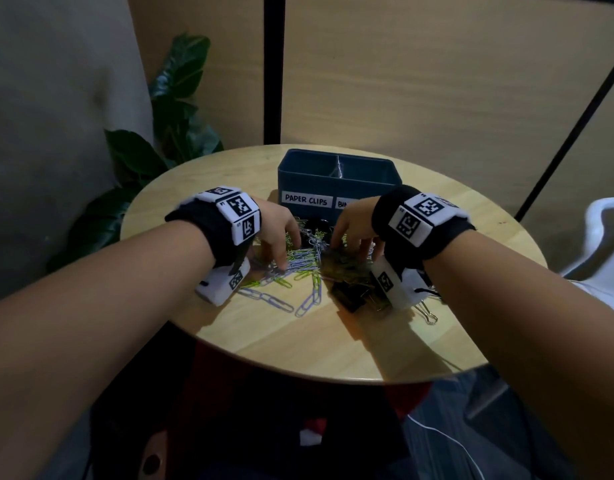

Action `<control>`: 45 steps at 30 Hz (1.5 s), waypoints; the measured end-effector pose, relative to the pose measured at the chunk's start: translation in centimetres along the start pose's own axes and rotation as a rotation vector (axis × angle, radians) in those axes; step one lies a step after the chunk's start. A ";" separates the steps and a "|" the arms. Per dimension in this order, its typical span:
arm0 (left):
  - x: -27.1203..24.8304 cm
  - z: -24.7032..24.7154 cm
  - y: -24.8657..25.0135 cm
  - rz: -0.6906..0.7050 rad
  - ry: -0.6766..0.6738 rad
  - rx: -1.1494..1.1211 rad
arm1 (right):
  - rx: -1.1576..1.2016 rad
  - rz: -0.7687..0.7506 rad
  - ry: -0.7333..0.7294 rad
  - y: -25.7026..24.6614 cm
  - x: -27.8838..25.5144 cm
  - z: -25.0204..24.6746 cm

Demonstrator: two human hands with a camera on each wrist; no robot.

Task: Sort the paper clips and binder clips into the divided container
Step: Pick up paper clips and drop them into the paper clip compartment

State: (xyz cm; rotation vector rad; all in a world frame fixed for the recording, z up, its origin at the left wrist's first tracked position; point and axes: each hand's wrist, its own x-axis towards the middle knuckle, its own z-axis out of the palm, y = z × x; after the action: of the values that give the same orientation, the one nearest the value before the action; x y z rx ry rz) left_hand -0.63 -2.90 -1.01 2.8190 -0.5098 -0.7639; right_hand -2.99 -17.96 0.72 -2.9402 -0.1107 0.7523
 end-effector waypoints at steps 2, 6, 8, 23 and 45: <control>-0.1 0.2 0.0 -0.003 -0.019 -0.018 | -0.033 0.002 0.102 0.0 -0.1 0.2; -0.3 0.5 0.4 -0.008 -0.001 0.004 | -0.107 0.018 0.162 0.5 0.1 0.6; -0.4 0.7 0.8 -0.003 0.015 0.074 | -0.133 -0.001 0.054 0.0 0.0 0.8; 0.5 1.6 1.4 0.079 0.097 0.197 | -0.173 -0.051 0.045 -0.9 0.2 1.3; -0.4 -6.8 -0.6 0.226 0.414 -0.572 | 0.930 -0.300 0.476 3.6 0.0 -5.1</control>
State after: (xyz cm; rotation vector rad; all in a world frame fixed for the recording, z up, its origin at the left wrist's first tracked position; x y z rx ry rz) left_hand 2.70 -1.65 4.82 2.2437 -0.4395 -0.2158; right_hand -0.31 -21.93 4.75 -2.0535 -0.1145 0.0038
